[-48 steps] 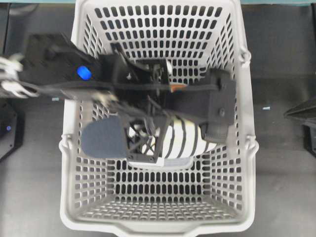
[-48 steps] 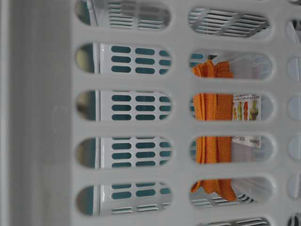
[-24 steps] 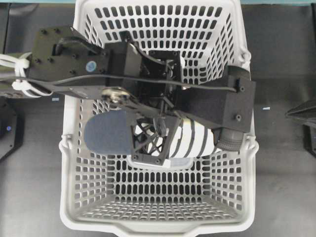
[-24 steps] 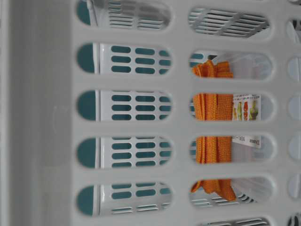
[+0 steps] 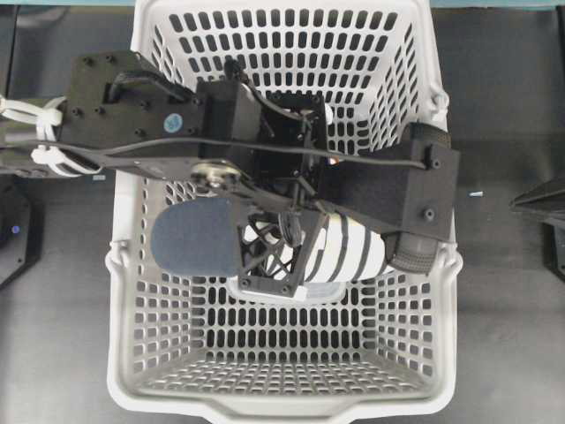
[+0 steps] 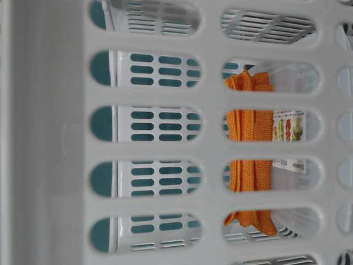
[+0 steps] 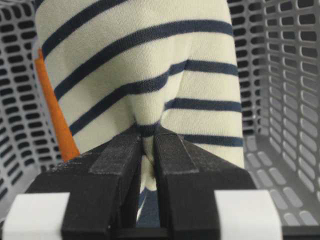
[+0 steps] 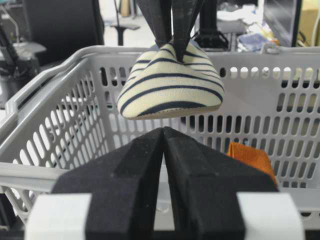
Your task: Pick up the slipper from the shopping basket with the left arm.
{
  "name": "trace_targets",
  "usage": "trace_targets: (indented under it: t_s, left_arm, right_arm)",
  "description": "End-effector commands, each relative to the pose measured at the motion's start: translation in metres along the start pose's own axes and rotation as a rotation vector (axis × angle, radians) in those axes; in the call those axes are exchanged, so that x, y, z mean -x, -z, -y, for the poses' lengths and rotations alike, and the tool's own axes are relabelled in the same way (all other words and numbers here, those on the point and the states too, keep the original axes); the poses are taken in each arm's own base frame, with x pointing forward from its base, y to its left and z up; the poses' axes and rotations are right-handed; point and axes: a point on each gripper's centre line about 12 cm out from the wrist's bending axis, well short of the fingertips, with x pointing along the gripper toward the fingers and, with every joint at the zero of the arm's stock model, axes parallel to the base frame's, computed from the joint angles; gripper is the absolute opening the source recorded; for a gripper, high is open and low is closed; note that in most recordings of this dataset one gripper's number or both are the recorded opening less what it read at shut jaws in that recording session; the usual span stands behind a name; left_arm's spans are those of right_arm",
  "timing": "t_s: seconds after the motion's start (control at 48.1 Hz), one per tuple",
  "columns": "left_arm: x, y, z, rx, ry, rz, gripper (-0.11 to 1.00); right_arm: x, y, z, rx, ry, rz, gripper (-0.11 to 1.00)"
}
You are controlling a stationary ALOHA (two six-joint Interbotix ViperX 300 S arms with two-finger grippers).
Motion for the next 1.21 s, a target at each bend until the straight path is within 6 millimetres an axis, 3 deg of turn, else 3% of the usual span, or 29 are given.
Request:
trace_targets:
  t_s: [0.0, 1.186]
  left_arm:
    - [0.0143, -0.0015, 0.0004, -0.003, -0.004, 0.04, 0.06]
    - [0.0074, 0.0021, 0.0008, -0.004, -0.002, 0.006, 0.06]
  right_arm:
    - [-0.0008, -0.0037, -0.0003, -0.002, -0.002, 0.014, 0.01]
    - [0.0018, -0.0061, -0.0011, -0.005, -0.007, 0.027, 0.01]
